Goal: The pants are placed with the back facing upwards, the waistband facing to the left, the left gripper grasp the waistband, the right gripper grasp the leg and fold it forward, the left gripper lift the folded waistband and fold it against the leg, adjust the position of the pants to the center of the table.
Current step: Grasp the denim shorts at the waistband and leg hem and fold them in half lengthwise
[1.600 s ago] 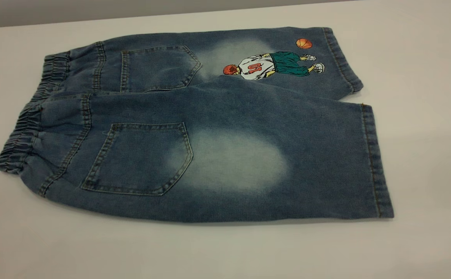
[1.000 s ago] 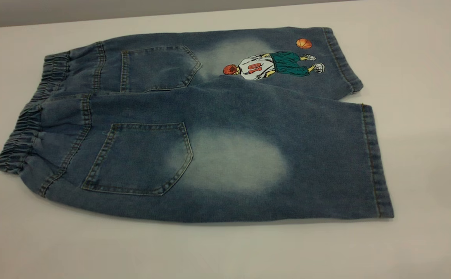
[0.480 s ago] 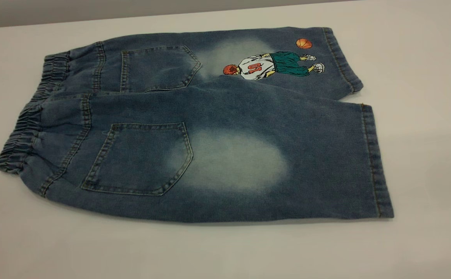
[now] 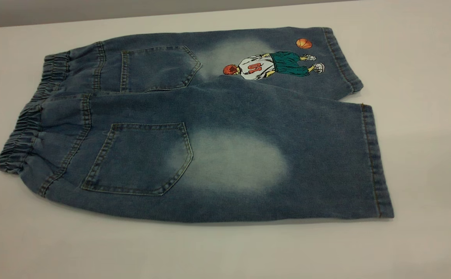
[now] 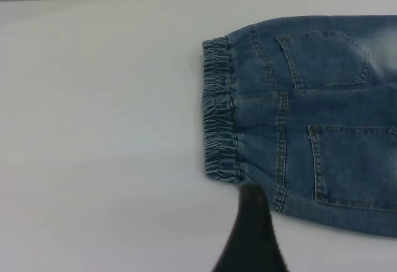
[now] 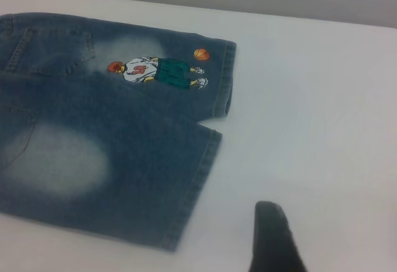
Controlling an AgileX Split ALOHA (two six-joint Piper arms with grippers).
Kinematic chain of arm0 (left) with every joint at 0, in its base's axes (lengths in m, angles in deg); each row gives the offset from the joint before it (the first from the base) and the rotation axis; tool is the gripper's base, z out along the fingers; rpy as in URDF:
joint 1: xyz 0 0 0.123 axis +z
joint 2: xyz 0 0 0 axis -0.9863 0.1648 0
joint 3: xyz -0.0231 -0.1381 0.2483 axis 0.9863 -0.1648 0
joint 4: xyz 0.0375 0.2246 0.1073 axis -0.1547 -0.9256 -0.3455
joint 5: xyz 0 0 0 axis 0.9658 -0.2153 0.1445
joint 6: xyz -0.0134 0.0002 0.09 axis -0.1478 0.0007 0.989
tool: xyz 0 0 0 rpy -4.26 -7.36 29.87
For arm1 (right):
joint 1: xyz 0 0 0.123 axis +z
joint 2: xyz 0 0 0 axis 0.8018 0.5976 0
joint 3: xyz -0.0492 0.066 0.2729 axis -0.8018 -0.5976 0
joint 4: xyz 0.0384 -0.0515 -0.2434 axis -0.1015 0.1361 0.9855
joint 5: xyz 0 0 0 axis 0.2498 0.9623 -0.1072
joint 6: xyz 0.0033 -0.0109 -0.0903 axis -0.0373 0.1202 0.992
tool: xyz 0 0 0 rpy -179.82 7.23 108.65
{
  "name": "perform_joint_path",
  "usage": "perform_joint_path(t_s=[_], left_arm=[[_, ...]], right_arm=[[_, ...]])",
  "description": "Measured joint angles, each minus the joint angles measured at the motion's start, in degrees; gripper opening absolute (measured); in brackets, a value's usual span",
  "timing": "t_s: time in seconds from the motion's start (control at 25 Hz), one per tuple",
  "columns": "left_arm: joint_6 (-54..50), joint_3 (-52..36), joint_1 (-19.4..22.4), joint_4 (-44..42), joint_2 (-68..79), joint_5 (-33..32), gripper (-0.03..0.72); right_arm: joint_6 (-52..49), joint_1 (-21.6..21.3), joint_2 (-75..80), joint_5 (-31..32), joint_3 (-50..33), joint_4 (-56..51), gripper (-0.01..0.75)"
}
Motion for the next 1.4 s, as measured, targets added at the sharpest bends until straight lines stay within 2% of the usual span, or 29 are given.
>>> perform_joint_path(t_s=[0.36, 0.52, 0.68, 0.92, 1.04, 1.24, 1.4], left_arm=[[-0.39, 0.93, 0.0, -0.11, 0.27, 0.88, 0.509], [-6.12, 3.87, 0.0, -0.11, 4.75, 4.26, 0.509], [-11.67, 7.8, 0.0, -1.0, 14.23, 7.49, 0.509], [-10.25, 10.15, 0.0, -1.68, 33.41, 13.22, 0.509], [-11.26, 10.15, 0.14, -1.68, 44.1, 18.28, 0.509], [-12.33, 10.15, 0.14, 2.59, 60.13, 25.93, 0.509], [-11.6, 10.15, 0.14, 4.54, 71.64, 30.3, 0.509]], right_arm=[[-0.16, 0.0, 0.0, 0.0, 0.0, 0.28, 0.357], [-2.02, 0.0, 1.05, -1.75, 1.11, -0.07, 0.357], [-1.24, 0.0, 8.95, -7.02, 2.82, -2.79, 0.357], [4.36, 0.0, 26.8, -14.1, 2.82, -8.74, 0.357], [8.52, 0.0, 35.32, -18.1, 2.77, -13.17, 0.357], [14.47, 0.0, 48.0, -24.8, 2.77, -22.34, 0.357], [17.56, 0.0, 56.72, -26.98, 2.77, -28.16, 0.357]])
